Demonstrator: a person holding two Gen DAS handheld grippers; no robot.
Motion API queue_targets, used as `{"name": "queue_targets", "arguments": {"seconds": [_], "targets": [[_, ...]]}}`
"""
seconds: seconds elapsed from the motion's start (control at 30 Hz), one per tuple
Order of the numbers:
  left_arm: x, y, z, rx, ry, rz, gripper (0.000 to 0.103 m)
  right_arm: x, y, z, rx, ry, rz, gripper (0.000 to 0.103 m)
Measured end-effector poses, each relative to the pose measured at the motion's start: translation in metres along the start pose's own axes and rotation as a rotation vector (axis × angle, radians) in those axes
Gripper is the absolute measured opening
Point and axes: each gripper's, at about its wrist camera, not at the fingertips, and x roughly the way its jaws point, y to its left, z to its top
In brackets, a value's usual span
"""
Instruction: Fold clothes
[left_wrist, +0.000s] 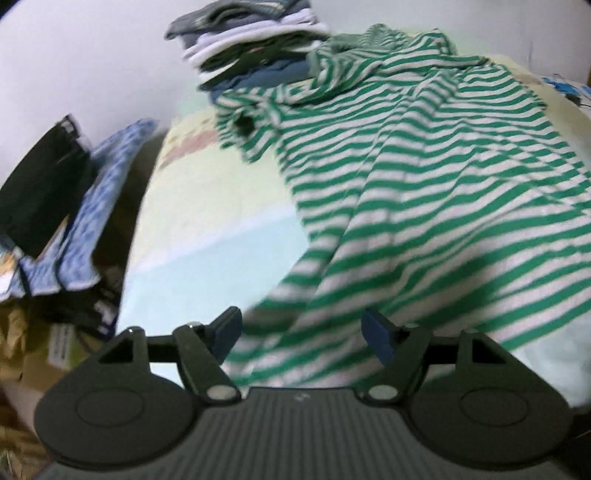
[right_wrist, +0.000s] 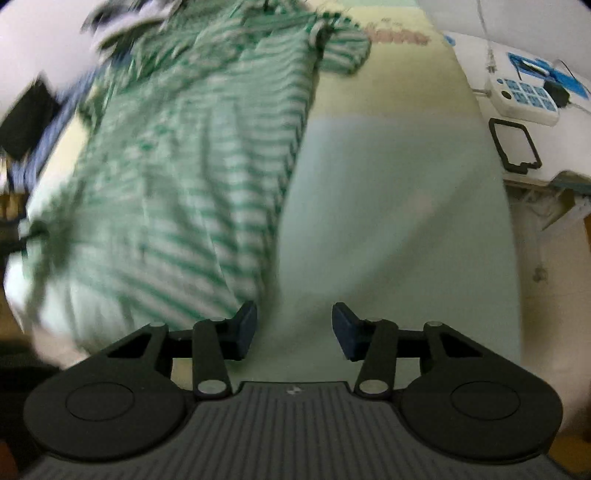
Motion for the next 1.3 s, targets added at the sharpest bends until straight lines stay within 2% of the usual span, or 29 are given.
{"name": "queue_targets", "arguments": {"seconds": [0.07,0.17,0.27,0.43,0.53,0.67,0.7,0.77,0.8,0.83,0.93,1.03,1.1,1.3], "targets": [[-0.006,0.001,-0.007,-0.015,0.009,0.02,0.076,-0.003,0.002,-0.013,-0.045,0.019,0.007,0.052],[-0.012,0.001,-0.015,-0.037,0.024,0.049,0.088,0.0,0.005,-0.025,-0.025,-0.071,0.0,0.065],[-0.014,0.002,-0.024,-0.058,0.052,0.076,0.089,0.017,0.015,-0.022,-0.009,-0.105,0.041,0.066],[-0.011,0.016,-0.045,-0.122,0.124,0.068,0.091,0.029,0.038,-0.021,-0.04,-0.192,0.061,0.073],[-0.004,0.024,-0.053,-0.161,0.15,0.047,0.091,0.033,0.05,-0.021,-0.067,-0.24,0.038,0.073],[0.004,0.031,-0.049,-0.194,0.134,-0.018,0.094,0.04,0.062,-0.024,-0.045,-0.327,-0.006,0.073],[0.006,0.032,-0.047,-0.192,0.13,-0.031,0.095,0.042,0.065,-0.023,-0.045,-0.338,-0.026,0.072],[0.011,0.033,-0.042,-0.193,0.125,-0.068,0.096,0.046,0.072,-0.02,-0.045,-0.356,-0.064,0.062],[0.012,0.033,-0.04,-0.196,0.123,-0.09,0.093,0.047,0.074,-0.018,-0.048,-0.35,-0.053,0.051],[0.013,0.033,-0.038,-0.197,0.118,-0.112,0.091,0.047,0.076,-0.015,-0.052,-0.341,-0.038,0.035],[0.013,0.029,-0.034,-0.186,0.099,-0.165,0.073,0.045,0.076,-0.007,-0.006,-0.321,-0.018,0.017],[0.009,0.024,-0.029,-0.158,0.068,-0.187,0.046,0.041,0.06,-0.002,0.144,-0.296,0.05,0.008],[0.004,0.022,-0.026,-0.138,0.048,-0.188,0.01,0.034,0.051,-0.002,0.237,-0.294,0.108,0.008],[-0.02,0.023,-0.019,-0.108,0.002,-0.205,0.004,0.004,0.048,-0.006,0.271,-0.309,0.161,0.006]]}}
